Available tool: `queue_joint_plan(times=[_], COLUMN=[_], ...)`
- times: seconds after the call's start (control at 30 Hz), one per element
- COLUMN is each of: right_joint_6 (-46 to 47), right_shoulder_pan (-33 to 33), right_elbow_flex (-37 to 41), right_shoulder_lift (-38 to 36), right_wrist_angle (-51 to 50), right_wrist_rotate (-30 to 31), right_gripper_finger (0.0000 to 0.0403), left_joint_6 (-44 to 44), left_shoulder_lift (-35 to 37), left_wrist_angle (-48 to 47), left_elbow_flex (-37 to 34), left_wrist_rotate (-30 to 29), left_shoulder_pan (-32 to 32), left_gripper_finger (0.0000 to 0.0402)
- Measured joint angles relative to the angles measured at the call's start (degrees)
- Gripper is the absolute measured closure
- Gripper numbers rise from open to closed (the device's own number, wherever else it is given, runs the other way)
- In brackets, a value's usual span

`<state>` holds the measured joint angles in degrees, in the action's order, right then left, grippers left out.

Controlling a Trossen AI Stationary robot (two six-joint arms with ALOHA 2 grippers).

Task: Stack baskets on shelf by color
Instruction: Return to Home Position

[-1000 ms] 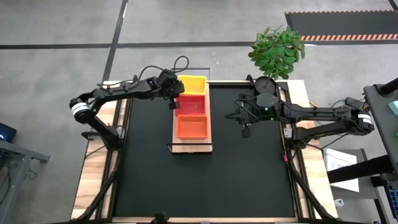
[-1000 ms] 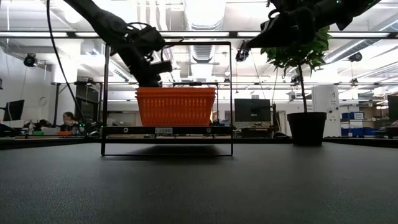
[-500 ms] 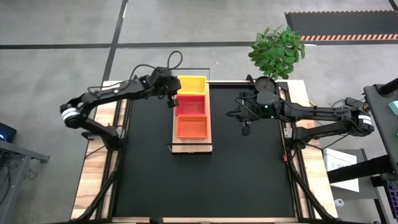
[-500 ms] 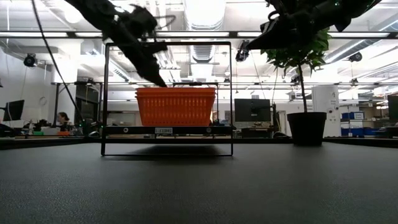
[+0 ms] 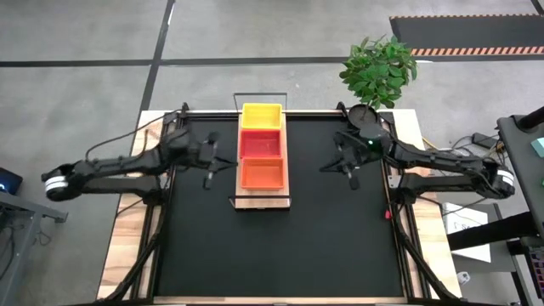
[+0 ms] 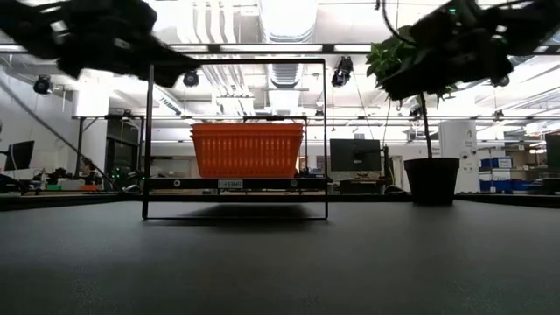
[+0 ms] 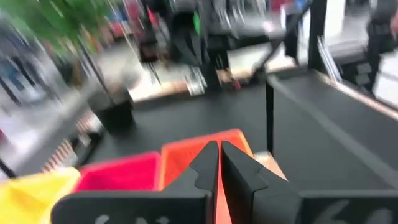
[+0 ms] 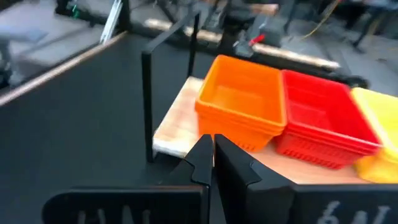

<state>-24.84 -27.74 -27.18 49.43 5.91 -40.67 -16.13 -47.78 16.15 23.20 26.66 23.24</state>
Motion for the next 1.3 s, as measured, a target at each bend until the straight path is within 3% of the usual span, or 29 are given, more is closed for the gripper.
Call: queue_joint_plan(times=[0.2,0.33,0.5,0.7,0.8,0.93,1.3], right_joint_6=[2.96,5.04,7.75,7.64,6.73,6.39,24.18], right_shoulder_pan=[-0.94,-0.95,0.51,2.76,2.92,2.99,2.99], right_elbow_flex=[8.04,11.68,17.26,25.61,26.42,26.47,26.49], right_shoulder_lift=[-9.43,-18.04,-29.11,-40.95,-45.63,-48.86,-46.24], right_wrist_angle=[7.56,9.32,15.46,23.55,17.36,8.98,5.88], right_wrist_rotate=[3.22,4.7,5.61,14.22,16.71,16.68,16.73], right_gripper_finger=[0.0394,0.0394,0.0394,0.0394,0.0394,0.0394,0.0394], left_joint_6=[0.85,0.85,0.85,0.82,0.8,0.8,0.79], left_shoulder_lift=[13.36,18.89,22.47,23.99,23.52,22.43,18.92], left_wrist_angle=[16.91,23.02,23.0,21.18,20.9,20.9,20.9], left_elbow_flex=[-12.54,-17.65,-21.66,-22.64,-22.67,-22.67,-22.71], left_wrist_rotate=[-3.43,-4.67,-8.31,-9.14,-9.12,-9.11,-9.08], left_shoulder_pan=[-0.1,-0.1,-0.08,-0.08,-0.08,-0.08,-0.08], left_gripper_finger=[0.04,0.04,0.04,0.04,0.04,0.04,0.04])
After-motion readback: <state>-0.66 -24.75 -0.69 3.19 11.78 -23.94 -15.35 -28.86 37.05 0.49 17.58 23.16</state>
